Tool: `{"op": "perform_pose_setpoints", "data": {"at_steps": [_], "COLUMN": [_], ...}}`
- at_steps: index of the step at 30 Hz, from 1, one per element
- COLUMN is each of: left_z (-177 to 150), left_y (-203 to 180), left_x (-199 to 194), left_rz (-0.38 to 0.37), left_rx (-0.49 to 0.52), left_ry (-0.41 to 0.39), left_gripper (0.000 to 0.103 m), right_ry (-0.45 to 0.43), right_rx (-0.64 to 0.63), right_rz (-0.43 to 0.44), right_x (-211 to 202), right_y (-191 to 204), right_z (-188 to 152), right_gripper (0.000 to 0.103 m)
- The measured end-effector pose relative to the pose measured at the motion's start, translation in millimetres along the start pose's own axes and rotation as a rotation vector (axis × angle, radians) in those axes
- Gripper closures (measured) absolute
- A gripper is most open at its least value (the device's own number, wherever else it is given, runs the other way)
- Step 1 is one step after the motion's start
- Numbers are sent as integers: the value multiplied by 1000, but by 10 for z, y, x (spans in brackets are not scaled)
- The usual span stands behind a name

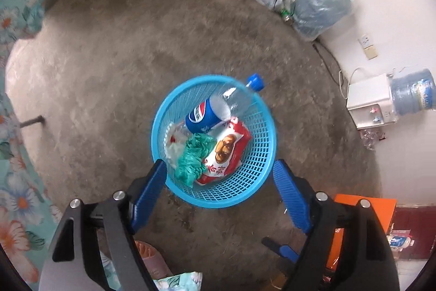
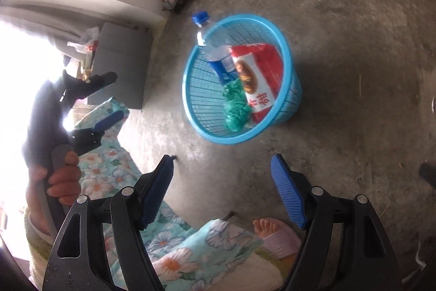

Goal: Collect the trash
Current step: 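Carry the bag and bottle to the blue wastebasket and open both tools, then move both open tools back toward the quilt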

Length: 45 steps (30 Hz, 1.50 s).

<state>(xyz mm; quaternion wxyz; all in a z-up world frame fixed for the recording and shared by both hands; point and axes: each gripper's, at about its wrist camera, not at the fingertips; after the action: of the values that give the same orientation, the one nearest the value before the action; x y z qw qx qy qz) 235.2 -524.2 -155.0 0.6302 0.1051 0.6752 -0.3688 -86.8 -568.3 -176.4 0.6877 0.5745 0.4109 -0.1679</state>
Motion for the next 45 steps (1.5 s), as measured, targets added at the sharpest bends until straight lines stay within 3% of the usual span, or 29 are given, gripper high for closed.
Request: {"op": "perform_pose_setpoints", "data": {"at_steps": [3, 8, 15, 21, 26, 29, 33, 35, 38, 41, 43, 45], "left_z": [-70, -412, -1317, -2341, -3258, -3713, -4139, -4231, -4223, -4123, -4067, -3995], "left_y": [-9, 57, 629, 1477, 2280, 2776, 3327, 3489, 3652, 3862, 4070, 4335], "left_x": [-335, -1217, -2447, -3274, -3814, -3971, -3963, -3903, -3784, -3734, -3711, -3688], "left_rz": [-23, -53, -39, -30, 124, 208, 181, 201, 286, 310, 280, 201], "left_rx": [21, 100, 139, 4, -215, -360, -533, -564, -551, -519, -549, -607], "left_ry": [-49, -183, -382, -549, -701, -751, -770, -773, -743, -719, -699, -682], "left_gripper": [25, 25, 23, 20, 20, 20, 20, 20, 20, 20, 20, 20], "right_ry": [3, -6, -22, 43, 131, 191, 318, 344, 355, 362, 369, 354], "right_rx": [-37, -139, -339, -526, -683, -770, -814, -865, -985, -1168, -1296, -1411], "right_rz": [-3, -7, 31, 70, 123, 158, 210, 204, 182, 148, 117, 84], "right_x": [-6, -76, -233, -218, -76, 76, 386, 538, 695, 931, 1104, 1277], "right_y": [150, 552, 1290, 1943, 2510, 2892, 3308, 3533, 3828, 4184, 4397, 4542], "right_z": [-73, -298, -764, -1197, -1545, -1769, -1999, -2148, -2376, -2695, -2908, -3078], "right_gripper": [32, 32, 31, 30, 30, 30, 29, 29, 28, 21, 15, 11]}}
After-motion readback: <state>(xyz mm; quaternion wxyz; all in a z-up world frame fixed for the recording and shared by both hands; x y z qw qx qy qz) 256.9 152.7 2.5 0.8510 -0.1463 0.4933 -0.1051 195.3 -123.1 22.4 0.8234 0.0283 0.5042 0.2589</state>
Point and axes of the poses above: each gripper's, at about its wrist camera, not at the fingertips, and x roughly the way its jaws point, y to its left, z to its top, and after that the axes turned 7 degrees about y, right-handed
